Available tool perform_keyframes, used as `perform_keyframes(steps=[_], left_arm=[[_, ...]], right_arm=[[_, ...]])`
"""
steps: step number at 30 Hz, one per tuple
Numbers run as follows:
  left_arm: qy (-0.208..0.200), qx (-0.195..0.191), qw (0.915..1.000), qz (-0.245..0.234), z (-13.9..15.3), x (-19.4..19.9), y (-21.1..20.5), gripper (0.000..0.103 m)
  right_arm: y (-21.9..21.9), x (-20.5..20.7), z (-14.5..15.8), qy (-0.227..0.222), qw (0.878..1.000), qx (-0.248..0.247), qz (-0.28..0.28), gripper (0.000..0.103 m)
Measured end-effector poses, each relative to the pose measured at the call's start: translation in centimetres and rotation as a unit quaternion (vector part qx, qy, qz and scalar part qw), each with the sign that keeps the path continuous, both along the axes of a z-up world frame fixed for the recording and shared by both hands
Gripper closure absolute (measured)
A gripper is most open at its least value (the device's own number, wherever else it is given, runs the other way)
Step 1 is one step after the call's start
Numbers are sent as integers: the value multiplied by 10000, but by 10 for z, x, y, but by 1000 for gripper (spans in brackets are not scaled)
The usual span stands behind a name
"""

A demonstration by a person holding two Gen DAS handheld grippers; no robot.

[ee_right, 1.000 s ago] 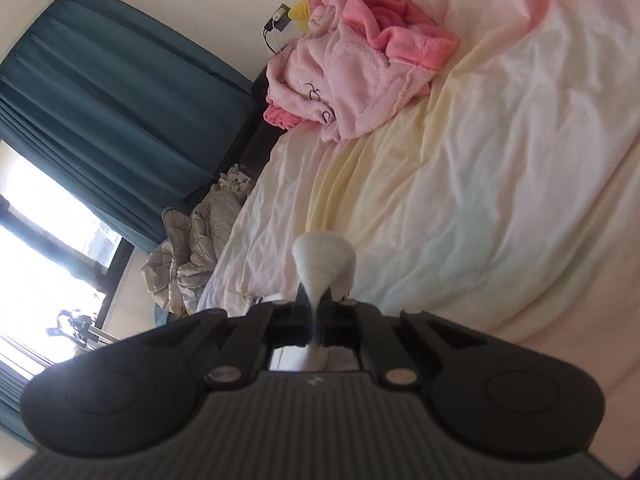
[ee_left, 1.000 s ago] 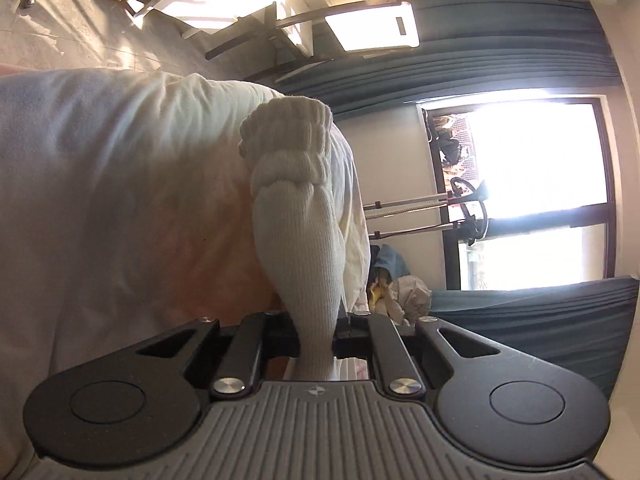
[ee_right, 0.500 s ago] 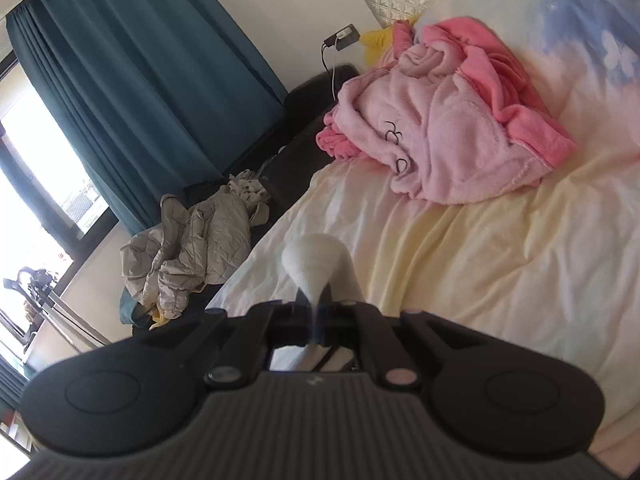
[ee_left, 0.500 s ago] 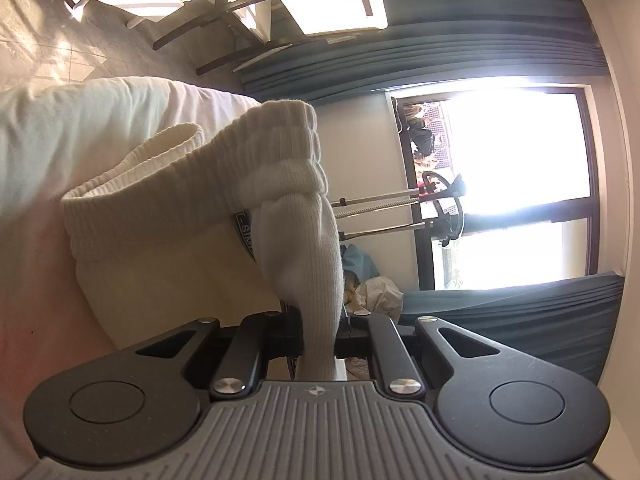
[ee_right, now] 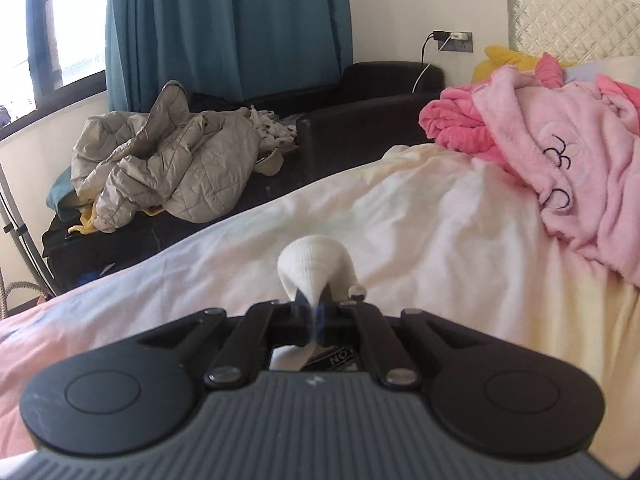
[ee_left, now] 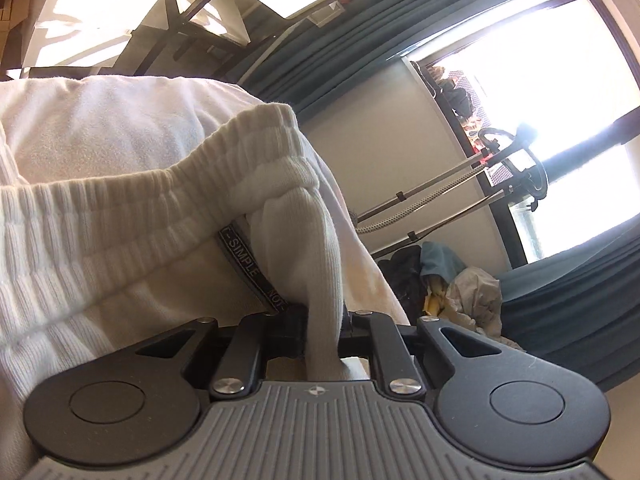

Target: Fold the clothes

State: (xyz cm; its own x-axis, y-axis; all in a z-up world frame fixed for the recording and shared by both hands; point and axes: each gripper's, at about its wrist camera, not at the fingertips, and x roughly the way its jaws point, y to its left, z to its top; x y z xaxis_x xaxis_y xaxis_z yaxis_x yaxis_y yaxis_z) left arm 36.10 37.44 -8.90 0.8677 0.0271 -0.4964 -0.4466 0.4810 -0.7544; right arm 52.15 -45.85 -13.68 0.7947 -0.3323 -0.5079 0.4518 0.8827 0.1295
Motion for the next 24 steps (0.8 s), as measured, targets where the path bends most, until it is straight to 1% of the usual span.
perform_keyframes(steps=[3, 4, 5, 7, 8, 9, 11, 12, 13, 14, 15, 16, 17, 19, 20, 22, 23, 24], left_arm=[[116, 149, 9998, -67, 2, 2, -2, 87], [140, 179, 9997, -83, 4, 2, -3, 87], [185, 236, 9995, -115, 6, 1, -3, 84], [192, 336, 9991, -151, 10, -3, -5, 81], [186, 336, 9991, -163, 13, -7, -7, 72], [143, 314, 9992, -177, 16, -12, -8, 51], [-133, 280, 9993, -218, 21, -29, -15, 28], [-465, 179, 9982, -330, 23, -47, -21, 24], [-695, -17, 9969, -359, 22, -60, -28, 22], [-923, -213, 9948, -387, 21, -73, -35, 16], [-1075, -372, 9929, -362, 20, -88, -44, 15], [-1225, -528, 9905, -337, 18, -103, -53, 15], [-1324, -558, 9891, -331, 18, -117, -62, 15], [-1512, -777, 9851, -270, 16, -145, -82, 13], [-1548, -1016, 9824, -251, 12, -155, -89, 11], [-1445, -1408, 9792, -223, 4, -172, -102, 10], [-1392, -1600, 9770, -207, 0, -180, -108, 10], [-1283, -1637, 9781, -110, -3, -188, -113, 10]], right_arm=[[-4, 9, -24, 97, 9997, 204, 67, 99], [-5, 9, -25, 67, 9996, 258, 74, 99], [-6, 8, -25, 31, 9995, 303, 83, 99], [-8, 6, -23, 36, 9993, 371, 91, 99], [-6, 3, -20, 69, 9992, 390, 85, 98], [-5, -1, -17, 82, 9991, 414, 52, 93], [-4, -12, -9, 43, 9985, 539, 21, 74], [-4, -21, -4, -22, 9979, 638, 89, 69], [-3, -31, 1, -90, 9971, 730, 172, 61], [-1, -41, 6, -139, 9968, 754, 204, 58], [1, -52, 11, -182, 9967, 755, 219, 57], [4, -62, 17, -225, 9966, 756, 234, 52], [5, -75, 22, -260, 9954, 882, 275, 51], [7, -102, 33, -335, 9918, 1192, 303, 49], [7, -113, 37, -381, 9901, 1311, 312, 45], [8, -134, 47, -411, 9855, 1600, 387, 37], [9, -141, 51, -374, 9834, 1719, 439, 37], [10, -151, 55, -354, 9811, 1836, 489, 37]])
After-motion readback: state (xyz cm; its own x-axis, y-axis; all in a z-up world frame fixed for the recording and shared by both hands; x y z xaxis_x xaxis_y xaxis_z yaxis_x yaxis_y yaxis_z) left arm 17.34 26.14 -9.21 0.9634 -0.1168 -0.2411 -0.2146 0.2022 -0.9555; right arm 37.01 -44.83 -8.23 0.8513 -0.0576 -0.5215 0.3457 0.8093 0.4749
